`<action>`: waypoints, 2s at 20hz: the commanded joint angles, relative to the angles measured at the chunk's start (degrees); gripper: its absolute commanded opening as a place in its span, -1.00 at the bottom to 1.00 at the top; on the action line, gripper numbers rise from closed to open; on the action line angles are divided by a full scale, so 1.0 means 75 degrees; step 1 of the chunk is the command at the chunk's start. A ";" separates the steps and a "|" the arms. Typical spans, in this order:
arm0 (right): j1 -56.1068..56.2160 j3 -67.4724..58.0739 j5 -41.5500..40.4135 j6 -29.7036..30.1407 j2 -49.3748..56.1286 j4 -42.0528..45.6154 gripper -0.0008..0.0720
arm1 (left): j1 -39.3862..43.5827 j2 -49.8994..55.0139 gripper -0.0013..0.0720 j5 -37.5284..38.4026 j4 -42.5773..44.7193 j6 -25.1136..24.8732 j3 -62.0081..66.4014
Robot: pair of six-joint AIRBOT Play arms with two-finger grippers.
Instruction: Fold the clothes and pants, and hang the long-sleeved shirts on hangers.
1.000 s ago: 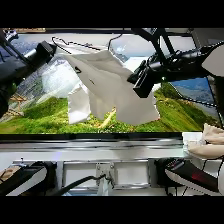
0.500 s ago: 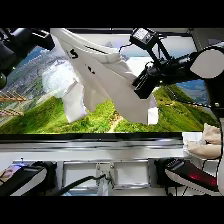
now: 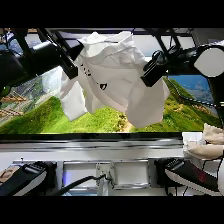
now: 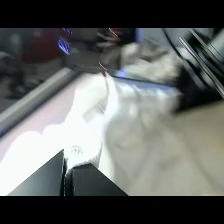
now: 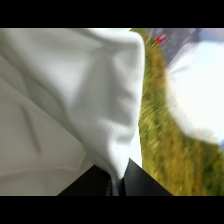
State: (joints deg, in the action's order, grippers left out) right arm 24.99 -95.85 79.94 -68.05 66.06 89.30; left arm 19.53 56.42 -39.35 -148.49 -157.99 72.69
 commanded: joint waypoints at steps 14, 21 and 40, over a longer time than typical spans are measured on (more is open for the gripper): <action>-0.0154 -0.1550 0.0096 -0.0277 -0.0134 0.0632 -0.90 | 0.0146 -0.0201 0.86 -0.0245 -0.0953 0.0673 0.0006; -0.2270 -0.1553 -0.0539 -0.2410 -0.0137 0.2022 -0.90 | 0.0143 -0.1469 0.84 0.0484 -0.0463 0.0673 0.0006; -0.8518 -0.2981 -0.1626 -0.4849 -0.0245 0.2961 -0.91 | 0.0143 -0.1556 0.84 -0.0035 0.0154 0.0673 -0.0670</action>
State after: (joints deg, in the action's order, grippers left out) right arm -33.76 -118.04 70.50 -103.98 64.49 111.31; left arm 20.62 44.80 -39.64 -148.90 -152.92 67.99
